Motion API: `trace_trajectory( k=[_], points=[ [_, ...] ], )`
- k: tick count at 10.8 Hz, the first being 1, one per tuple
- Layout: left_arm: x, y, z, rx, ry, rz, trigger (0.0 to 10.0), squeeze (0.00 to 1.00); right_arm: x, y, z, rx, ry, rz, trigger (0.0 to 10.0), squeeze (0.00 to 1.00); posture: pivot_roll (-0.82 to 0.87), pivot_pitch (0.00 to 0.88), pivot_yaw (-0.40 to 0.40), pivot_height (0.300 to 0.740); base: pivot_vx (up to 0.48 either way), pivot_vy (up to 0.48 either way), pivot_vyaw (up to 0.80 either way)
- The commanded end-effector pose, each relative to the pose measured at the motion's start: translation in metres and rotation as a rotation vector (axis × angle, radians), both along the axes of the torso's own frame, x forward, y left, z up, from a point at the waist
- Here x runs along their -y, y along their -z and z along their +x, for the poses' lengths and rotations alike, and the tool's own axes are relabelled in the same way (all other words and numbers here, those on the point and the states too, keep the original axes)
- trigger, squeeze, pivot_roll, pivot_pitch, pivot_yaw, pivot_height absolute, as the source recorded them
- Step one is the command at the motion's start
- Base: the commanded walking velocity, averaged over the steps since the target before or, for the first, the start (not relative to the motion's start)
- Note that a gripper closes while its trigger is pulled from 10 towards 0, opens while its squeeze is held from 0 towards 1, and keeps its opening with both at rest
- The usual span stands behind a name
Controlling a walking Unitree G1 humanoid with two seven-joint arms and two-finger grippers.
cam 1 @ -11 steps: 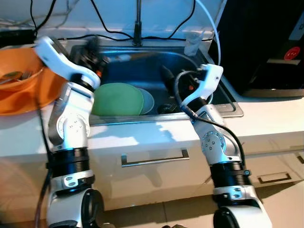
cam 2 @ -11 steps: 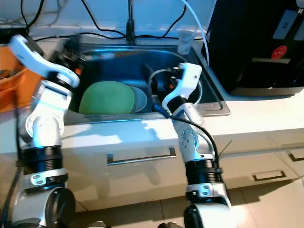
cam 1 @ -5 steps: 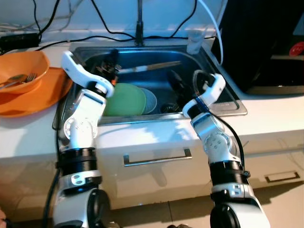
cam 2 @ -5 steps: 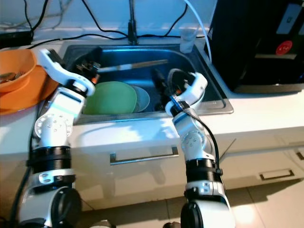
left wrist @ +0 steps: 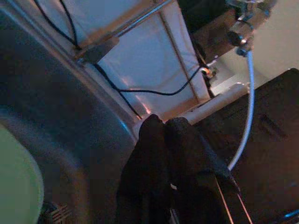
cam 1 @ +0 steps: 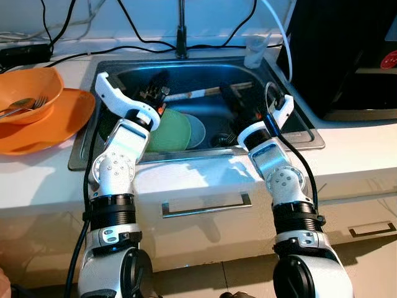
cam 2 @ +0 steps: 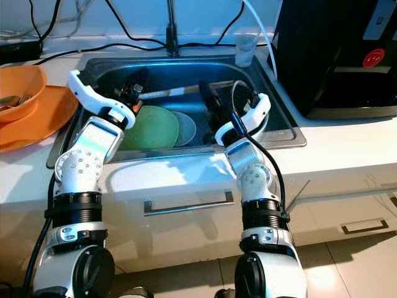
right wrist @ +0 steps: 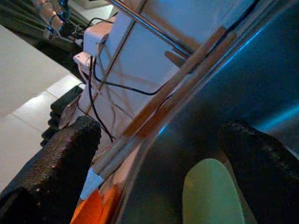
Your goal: Kitchen organization
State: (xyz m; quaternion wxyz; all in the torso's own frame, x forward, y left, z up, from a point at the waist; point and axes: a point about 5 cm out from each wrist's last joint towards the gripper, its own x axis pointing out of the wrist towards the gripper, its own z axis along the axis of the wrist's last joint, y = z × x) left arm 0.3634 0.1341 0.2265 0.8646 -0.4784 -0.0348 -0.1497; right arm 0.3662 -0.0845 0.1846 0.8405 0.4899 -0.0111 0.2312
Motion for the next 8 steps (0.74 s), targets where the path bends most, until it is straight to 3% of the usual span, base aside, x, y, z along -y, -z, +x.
trace_trajectory(
  k=[1,3,6,8],
  points=[
    [-0.001,0.002,0.0,-0.021,0.0,-0.012,0.0,0.0,-0.047,-0.022,-0.003,0.041,-0.117,0.103,10.0,0.0,0.15,0.083,0.018,0.74,0.0,0.0,0.0],
    [0.002,0.0,-0.001,-0.03,0.019,-0.033,0.0,0.0,-0.048,-0.021,-0.001,0.036,-0.121,0.106,10.0,0.0,0.15,0.086,0.021,0.74,0.0,0.0,0.0],
    [0.024,0.006,-0.009,-0.076,0.154,-0.087,0.0,0.0,-0.057,-0.039,-0.009,0.162,-0.234,0.186,10.0,0.0,0.16,0.092,0.027,0.74,0.0,0.0,0.0],
    [0.029,0.007,-0.013,-0.087,0.193,-0.121,0.0,0.0,-0.059,-0.043,-0.008,0.186,-0.249,0.212,10.0,0.0,0.16,0.092,0.029,0.74,0.0,0.0,0.0]
  ],
)
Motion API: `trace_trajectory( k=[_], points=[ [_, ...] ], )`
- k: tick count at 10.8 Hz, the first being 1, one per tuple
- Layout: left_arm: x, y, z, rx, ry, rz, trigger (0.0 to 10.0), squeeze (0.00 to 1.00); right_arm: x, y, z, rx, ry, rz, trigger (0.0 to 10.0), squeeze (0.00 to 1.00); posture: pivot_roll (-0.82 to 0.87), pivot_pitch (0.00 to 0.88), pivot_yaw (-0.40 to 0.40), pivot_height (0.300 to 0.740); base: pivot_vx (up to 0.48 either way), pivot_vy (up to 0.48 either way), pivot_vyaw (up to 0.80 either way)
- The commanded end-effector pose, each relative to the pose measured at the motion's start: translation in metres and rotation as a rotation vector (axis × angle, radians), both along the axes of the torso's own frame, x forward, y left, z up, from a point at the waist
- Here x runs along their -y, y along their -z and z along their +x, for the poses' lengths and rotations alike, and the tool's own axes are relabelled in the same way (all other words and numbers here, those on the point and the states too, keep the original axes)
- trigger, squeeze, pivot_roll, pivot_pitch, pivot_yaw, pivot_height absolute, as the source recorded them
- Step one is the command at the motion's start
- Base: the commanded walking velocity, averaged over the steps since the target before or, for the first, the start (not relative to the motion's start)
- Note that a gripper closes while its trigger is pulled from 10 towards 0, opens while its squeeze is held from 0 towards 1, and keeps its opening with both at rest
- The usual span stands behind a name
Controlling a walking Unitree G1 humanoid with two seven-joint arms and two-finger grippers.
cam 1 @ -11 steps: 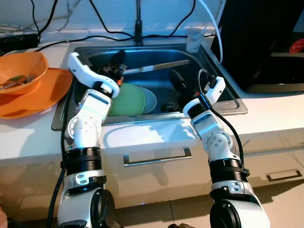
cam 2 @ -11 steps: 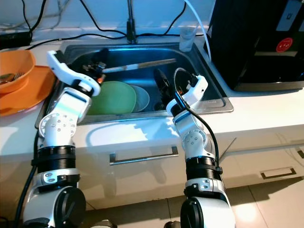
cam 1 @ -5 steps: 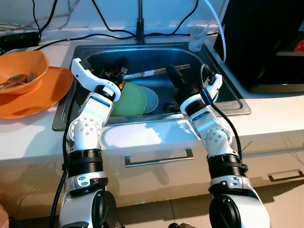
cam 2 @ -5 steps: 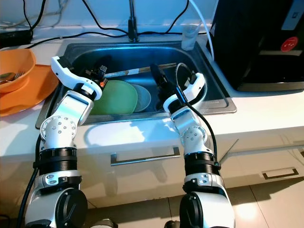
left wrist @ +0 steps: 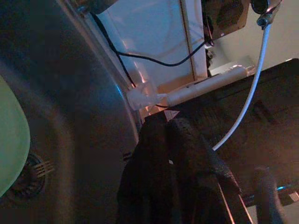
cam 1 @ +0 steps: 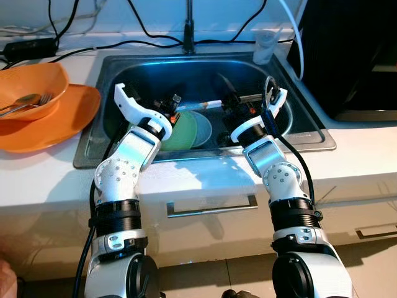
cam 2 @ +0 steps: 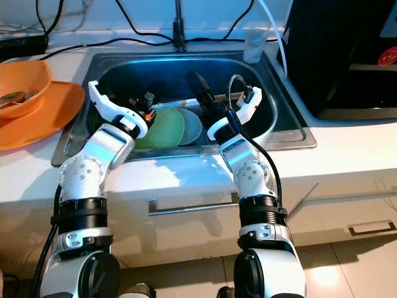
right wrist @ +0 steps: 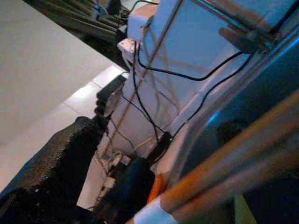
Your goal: Kitchen organization
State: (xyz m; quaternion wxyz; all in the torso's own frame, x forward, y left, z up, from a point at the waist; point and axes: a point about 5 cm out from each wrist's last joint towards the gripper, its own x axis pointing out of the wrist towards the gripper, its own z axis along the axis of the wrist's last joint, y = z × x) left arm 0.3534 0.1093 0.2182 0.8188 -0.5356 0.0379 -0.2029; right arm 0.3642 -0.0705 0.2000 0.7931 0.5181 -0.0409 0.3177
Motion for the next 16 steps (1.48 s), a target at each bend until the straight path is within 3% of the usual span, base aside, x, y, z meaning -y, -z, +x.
trace_trajectory(
  k=[1,4,5,6,7,8,9,16],
  points=[
    [0.003,-0.001,-0.003,0.003,0.015,-0.005,0.0,0.0,-0.042,-0.029,-0.004,0.063,-0.103,0.125,0.0,0.0,0.17,0.093,0.028,0.74,0.0,0.0,0.0],
    [-0.015,-0.005,0.0,0.001,-0.043,-0.005,0.0,0.0,-0.037,-0.03,-0.004,0.07,-0.094,0.132,0.0,0.0,0.17,0.095,0.027,0.74,0.0,0.0,0.0],
    [-0.024,-0.006,0.0,-0.004,-0.071,-0.011,0.0,0.0,-0.037,-0.029,-0.004,0.069,-0.09,0.13,3.9,0.0,0.17,0.095,0.029,0.74,0.0,0.0,0.0],
    [-0.031,-0.006,0.002,-0.01,-0.099,-0.02,0.0,0.0,-0.036,-0.028,-0.004,0.065,-0.087,0.129,4.3,0.0,0.17,0.095,0.03,0.74,0.0,0.0,0.0],
    [-0.036,-0.006,0.003,-0.013,-0.12,-0.028,0.0,0.0,-0.035,-0.026,-0.004,0.059,-0.084,0.126,10.0,0.0,0.17,0.095,0.031,0.74,0.0,0.0,0.0],
    [-0.037,-0.008,0.004,-0.012,-0.124,-0.029,0.0,0.0,-0.035,-0.025,-0.004,0.055,-0.084,0.123,2.4,0.0,0.17,0.095,0.031,0.74,0.0,0.0,0.0],
    [-0.037,-0.008,0.004,-0.011,-0.124,-0.031,0.0,0.0,-0.036,-0.024,-0.005,0.053,-0.085,0.123,0.0,0.0,0.17,0.095,0.031,0.74,0.0,0.0,0.0],
    [-0.015,0.001,0.003,-0.068,-0.055,-0.11,0.0,0.0,-0.037,-0.023,-0.005,0.043,-0.082,0.126,0.0,0.0,0.16,0.09,0.033,0.74,0.0,0.0,0.0]
  ],
)
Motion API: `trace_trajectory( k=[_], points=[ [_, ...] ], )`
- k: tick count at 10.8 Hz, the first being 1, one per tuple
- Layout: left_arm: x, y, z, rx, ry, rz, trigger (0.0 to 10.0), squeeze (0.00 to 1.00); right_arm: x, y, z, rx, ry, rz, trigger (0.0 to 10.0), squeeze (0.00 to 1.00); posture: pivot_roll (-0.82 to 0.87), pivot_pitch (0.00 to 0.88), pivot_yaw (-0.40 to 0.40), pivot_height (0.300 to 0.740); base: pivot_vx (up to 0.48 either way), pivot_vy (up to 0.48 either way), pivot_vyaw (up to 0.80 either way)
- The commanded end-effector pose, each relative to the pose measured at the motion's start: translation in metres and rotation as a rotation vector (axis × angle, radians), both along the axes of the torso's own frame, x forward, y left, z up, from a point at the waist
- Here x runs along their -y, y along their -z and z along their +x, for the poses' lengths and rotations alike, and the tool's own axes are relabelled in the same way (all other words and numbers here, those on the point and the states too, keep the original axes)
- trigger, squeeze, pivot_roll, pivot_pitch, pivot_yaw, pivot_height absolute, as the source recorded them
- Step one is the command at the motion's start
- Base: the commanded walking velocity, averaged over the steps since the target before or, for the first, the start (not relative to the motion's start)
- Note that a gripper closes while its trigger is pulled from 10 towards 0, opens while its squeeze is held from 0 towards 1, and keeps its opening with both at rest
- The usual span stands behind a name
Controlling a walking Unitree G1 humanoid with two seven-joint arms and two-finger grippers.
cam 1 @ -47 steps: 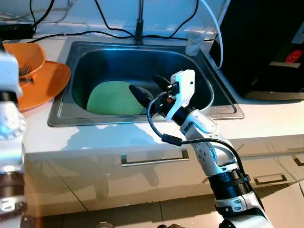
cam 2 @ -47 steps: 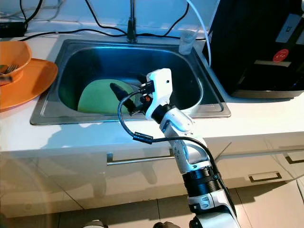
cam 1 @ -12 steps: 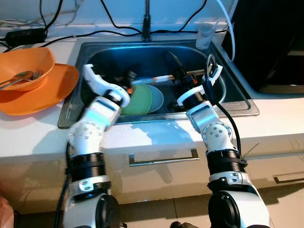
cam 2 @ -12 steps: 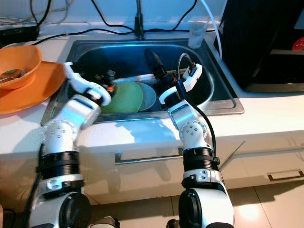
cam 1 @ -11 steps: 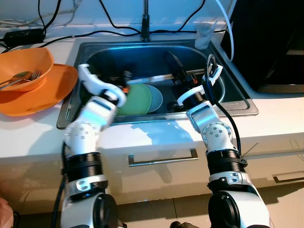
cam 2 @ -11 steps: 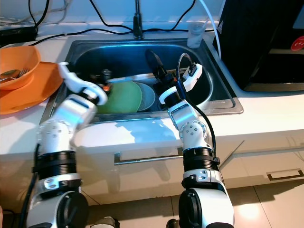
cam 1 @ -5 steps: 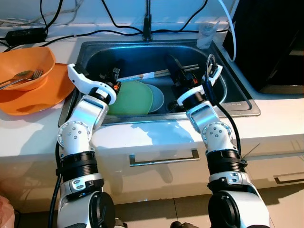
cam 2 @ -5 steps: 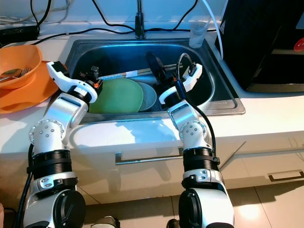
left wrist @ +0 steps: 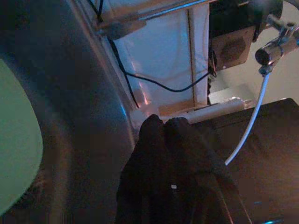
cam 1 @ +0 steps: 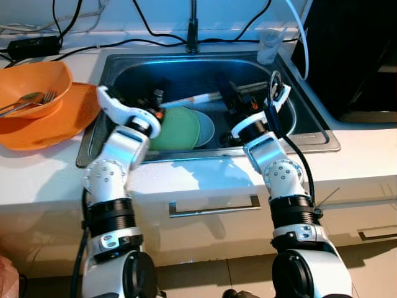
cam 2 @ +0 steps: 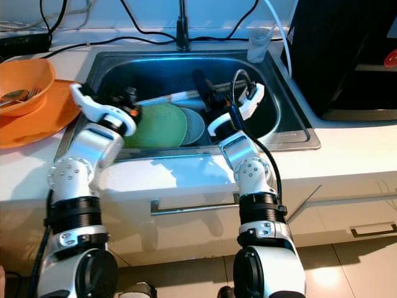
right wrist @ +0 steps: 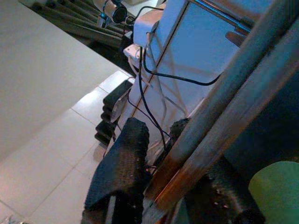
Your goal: Kitchen organization
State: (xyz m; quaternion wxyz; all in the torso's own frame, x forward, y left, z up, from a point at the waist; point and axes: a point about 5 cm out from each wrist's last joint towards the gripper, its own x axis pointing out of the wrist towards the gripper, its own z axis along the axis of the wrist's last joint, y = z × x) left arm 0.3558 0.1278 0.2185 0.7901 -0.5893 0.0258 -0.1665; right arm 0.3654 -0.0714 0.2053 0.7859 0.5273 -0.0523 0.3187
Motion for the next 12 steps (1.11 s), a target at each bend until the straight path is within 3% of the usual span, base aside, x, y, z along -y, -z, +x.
trace_trajectory(
  k=[1,9,10,11,12],
  points=[
    [0.0071,0.0033,-0.0002,-0.032,0.027,0.001,0.0,0.0,-0.0366,-0.0171,-0.0061,0.029,-0.083,0.096,0.0,0.0,0.16,0.091,0.035,0.74,0.0,0.0,0.0],
    [0.0025,0.0047,0.0029,-0.048,0.007,0.014,0.1,0.0,-0.0342,-0.0169,-0.005,0.022,-0.072,0.092,0.0,0.0,0.16,0.091,0.03,0.74,0.0,0.0,0.0],
    [0.002,0.0056,0.0037,-0.053,0.006,0.029,4.0,0.0,-0.0339,-0.0165,-0.0047,0.019,-0.07,0.091,0.0,0.0,0.16,0.09,0.03,0.74,0.0,0.0,0.0],
    [0.0014,0.0061,0.0044,-0.057,0.002,0.034,4.5,0.0,-0.0338,-0.0162,-0.0046,0.019,-0.069,0.09,0.0,0.0,0.16,0.09,0.029,0.74,0.0,0.0,0.0],
    [0.0007,0.0054,0.0052,-0.054,0.002,0.043,8.5,0.0,-0.0339,-0.0161,-0.0045,0.018,-0.069,0.089,0.0,0.0,0.16,0.09,0.028,0.74,0.0,0.0,0.0]
  ],
)
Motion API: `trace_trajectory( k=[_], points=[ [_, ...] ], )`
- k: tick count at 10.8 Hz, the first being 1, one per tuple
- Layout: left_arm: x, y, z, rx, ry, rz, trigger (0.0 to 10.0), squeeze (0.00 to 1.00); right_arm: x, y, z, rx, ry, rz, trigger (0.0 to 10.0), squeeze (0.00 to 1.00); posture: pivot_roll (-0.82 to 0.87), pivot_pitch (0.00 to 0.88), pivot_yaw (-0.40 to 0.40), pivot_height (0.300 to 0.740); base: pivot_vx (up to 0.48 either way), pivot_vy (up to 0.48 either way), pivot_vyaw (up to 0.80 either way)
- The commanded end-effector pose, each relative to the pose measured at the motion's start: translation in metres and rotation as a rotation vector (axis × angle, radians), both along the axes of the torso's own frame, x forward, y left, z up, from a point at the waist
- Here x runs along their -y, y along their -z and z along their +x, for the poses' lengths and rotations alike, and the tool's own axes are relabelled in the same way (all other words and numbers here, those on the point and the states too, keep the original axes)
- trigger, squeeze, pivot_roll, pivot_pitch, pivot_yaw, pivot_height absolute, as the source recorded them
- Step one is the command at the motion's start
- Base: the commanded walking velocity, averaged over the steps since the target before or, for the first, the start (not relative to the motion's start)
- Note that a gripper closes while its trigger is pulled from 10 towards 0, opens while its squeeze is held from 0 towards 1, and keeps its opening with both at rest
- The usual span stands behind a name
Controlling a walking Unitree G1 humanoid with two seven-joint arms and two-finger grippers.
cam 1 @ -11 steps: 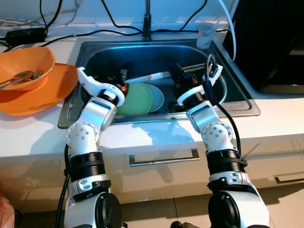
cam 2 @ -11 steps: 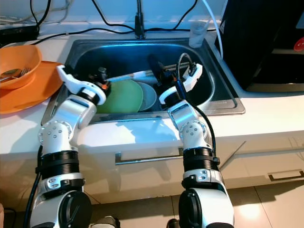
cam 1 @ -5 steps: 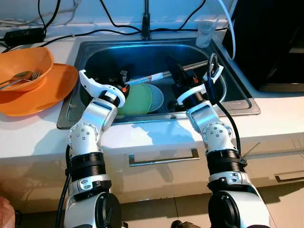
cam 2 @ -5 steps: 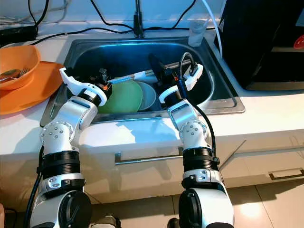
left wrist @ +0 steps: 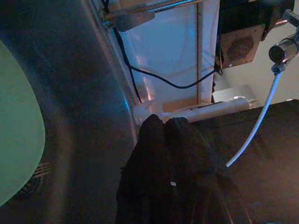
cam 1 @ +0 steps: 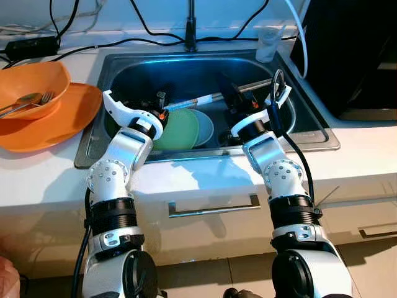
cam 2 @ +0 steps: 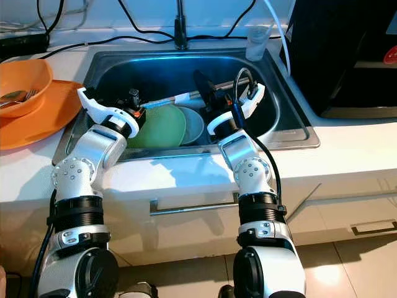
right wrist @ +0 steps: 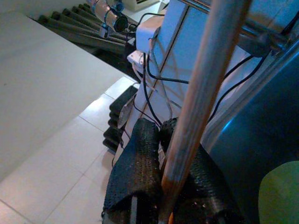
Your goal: Kitchen organization
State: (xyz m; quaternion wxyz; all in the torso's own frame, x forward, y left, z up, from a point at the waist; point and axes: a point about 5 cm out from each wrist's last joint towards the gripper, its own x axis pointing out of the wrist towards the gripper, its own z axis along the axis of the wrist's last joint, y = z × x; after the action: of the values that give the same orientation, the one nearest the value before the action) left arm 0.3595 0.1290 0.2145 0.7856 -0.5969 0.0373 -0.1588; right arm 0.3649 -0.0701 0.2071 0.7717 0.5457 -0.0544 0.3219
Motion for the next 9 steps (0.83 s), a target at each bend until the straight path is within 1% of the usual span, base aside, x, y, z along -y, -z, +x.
trace_trajectory(
  k=[1,2,5,6,7,8,9],
  points=[
    [0.001,-0.001,0.002,-0.016,-0.001,0.063,9.0,0.0,-0.033,-0.014,-0.004,0.022,-0.058,0.038,10.0,0.0,0.16,0.088,0.025,0.74,0.0,0.0,0.0],
    [0.0,0.0,0.003,-0.022,-0.008,0.064,10.0,1.0,-0.033,-0.014,-0.004,0.021,-0.058,0.036,10.0,0.0,0.16,0.087,0.024,0.74,0.0,0.0,0.0],
    [0.0,0.002,0.001,-0.027,0.0,0.06,10.0,1.0,-0.033,-0.014,-0.003,0.017,-0.053,0.03,10.0,0.0,0.16,0.089,0.026,0.74,0.0,0.0,0.0],
    [0.001,0.006,-0.001,-0.035,0.025,0.094,10.0,1.0,-0.032,-0.013,-0.003,0.011,-0.047,0.028,10.0,0.0,0.16,0.089,0.025,0.74,0.0,0.0,0.0],
    [0.0,0.009,-0.002,-0.046,0.036,0.136,10.0,1.0,-0.032,-0.012,-0.003,0.008,-0.043,0.028,10.0,0.0,0.16,0.089,0.025,0.74,0.0,0.0,0.0],
    [-0.002,0.018,-0.004,-0.074,0.063,0.256,10.0,1.0,-0.031,-0.011,-0.002,0.004,-0.029,0.027,10.0,0.0,0.17,0.089,0.031,0.74,0.0,0.0,0.0],
    [-0.007,0.024,-0.006,-0.099,0.058,0.302,10.0,1.0,-0.028,-0.011,-0.001,-0.002,-0.004,0.022,10.0,0.0,0.17,0.091,0.035,0.74,0.0,0.0,0.0]
  ],
)
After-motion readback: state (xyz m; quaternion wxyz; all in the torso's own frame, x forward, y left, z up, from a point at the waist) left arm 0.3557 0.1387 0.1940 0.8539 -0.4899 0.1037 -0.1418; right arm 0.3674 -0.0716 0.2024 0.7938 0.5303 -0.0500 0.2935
